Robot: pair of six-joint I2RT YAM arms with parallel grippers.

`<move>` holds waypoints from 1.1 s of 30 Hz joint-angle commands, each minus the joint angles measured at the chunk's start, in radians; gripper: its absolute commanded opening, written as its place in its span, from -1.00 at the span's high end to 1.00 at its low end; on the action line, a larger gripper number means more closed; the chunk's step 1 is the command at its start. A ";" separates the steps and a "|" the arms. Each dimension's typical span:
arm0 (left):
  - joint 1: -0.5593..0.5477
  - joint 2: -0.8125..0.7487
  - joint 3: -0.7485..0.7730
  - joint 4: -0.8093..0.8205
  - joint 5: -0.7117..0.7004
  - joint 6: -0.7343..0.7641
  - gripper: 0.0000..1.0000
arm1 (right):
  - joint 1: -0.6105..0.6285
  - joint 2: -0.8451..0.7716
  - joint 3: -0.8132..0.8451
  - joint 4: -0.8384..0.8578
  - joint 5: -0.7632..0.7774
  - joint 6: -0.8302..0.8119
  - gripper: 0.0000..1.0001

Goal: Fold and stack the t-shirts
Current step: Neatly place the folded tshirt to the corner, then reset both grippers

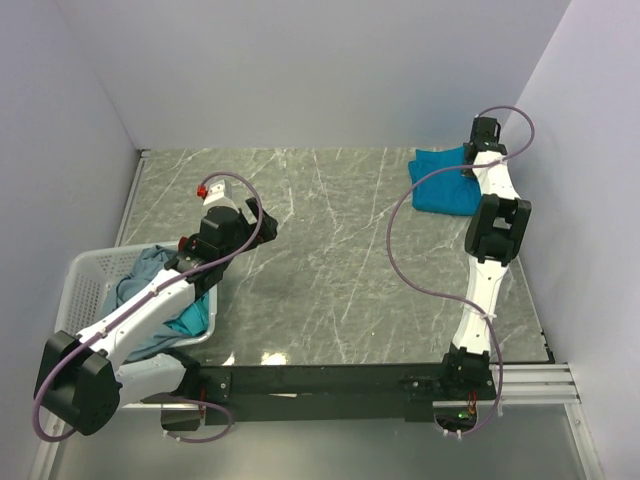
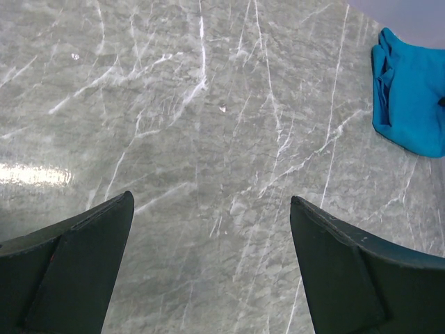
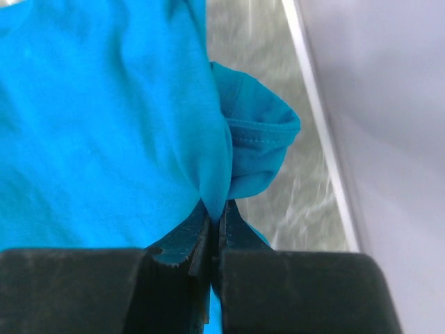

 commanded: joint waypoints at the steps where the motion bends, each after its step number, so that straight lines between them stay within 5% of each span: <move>1: -0.002 -0.005 -0.005 0.048 0.016 0.026 -0.99 | -0.012 0.029 0.057 0.105 -0.028 -0.054 0.92; 4: -0.002 0.000 0.005 0.032 0.010 0.017 -0.99 | -0.009 0.036 0.074 0.113 -0.014 -0.051 0.49; 7: -0.002 -0.011 0.005 0.023 -0.010 -0.006 -0.99 | -0.009 0.002 0.057 0.114 -0.009 -0.032 -0.39; 10: -0.002 -0.064 0.002 0.025 -0.015 -0.006 -0.99 | -0.007 -0.059 0.035 0.116 -0.012 0.012 -0.68; 20: -0.002 -0.290 -0.107 0.071 -0.044 -0.027 -0.99 | 0.150 -0.411 -0.259 0.215 0.139 -0.020 -0.76; 33: -0.001 -0.282 -0.062 -0.058 -0.041 -0.093 -0.99 | 0.442 -1.106 -1.188 0.442 0.112 0.451 -0.80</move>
